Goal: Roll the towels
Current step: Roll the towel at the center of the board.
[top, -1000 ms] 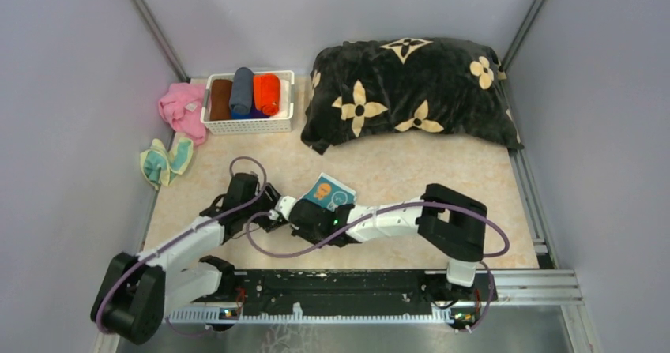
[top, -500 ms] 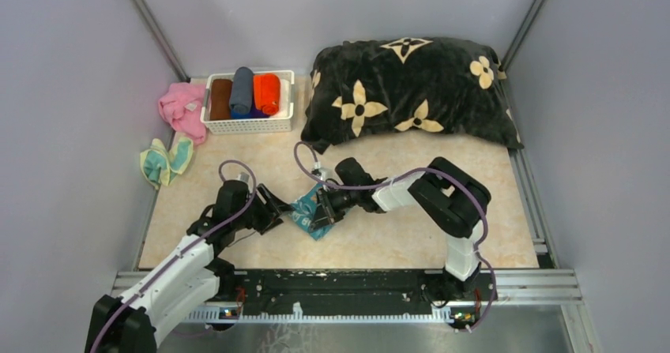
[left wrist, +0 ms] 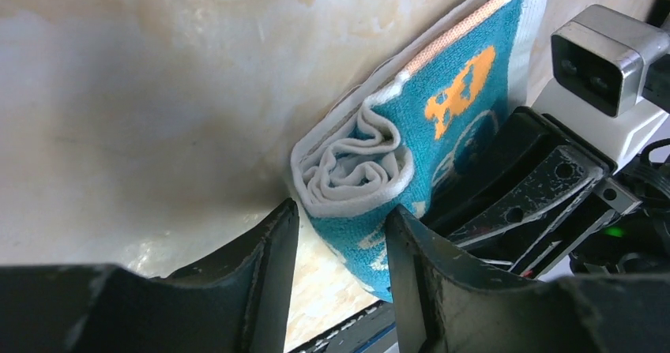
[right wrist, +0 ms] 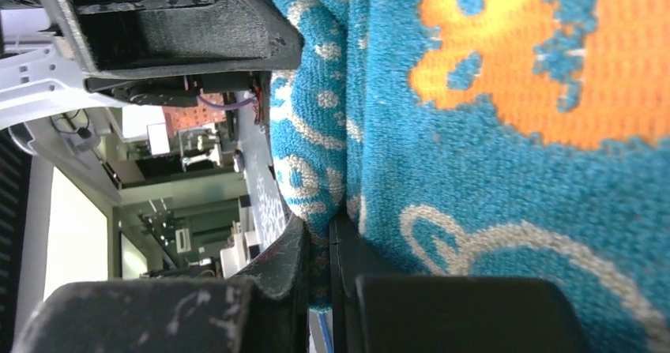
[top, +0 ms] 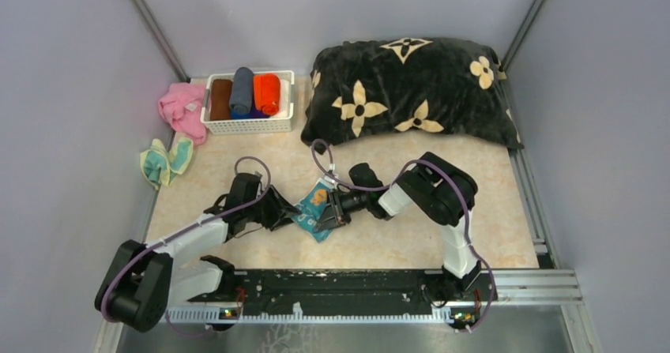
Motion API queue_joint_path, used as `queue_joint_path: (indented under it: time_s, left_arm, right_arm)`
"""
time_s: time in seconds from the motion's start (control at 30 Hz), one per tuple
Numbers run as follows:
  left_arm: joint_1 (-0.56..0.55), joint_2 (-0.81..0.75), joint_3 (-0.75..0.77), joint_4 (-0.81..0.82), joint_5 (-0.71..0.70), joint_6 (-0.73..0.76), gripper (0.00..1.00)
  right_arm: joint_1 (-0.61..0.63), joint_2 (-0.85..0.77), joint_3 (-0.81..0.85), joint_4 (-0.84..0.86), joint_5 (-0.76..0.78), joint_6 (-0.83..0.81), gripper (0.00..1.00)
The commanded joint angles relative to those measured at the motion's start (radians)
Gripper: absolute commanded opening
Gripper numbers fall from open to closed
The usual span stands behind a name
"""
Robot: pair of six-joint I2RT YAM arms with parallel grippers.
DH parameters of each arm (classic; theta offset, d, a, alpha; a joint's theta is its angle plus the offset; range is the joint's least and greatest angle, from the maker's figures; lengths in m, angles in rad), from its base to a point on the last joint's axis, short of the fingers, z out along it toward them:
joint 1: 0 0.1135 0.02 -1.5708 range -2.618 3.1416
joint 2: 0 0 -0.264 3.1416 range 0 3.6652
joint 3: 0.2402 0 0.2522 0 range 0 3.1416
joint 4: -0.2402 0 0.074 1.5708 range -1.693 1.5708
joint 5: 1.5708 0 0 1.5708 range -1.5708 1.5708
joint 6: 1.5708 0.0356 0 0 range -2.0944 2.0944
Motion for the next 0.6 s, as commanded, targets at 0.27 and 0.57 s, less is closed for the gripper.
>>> queue_joint_path:
  time_s: [0.27, 0.57]
  left_arm:
    - [0.001, 0.177, 0.059, 0.065, -0.008, 0.053, 0.45]
    - [0.0, 0.214, 0.062, 0.067, -0.01, 0.057, 0.44]
  right_arm:
    - [0.035, -0.271, 0.127, -0.686, 0.349, -0.482, 0.3]
    - [0.252, -0.477, 0.259, -1.005, 0.896, -0.728, 0.38]
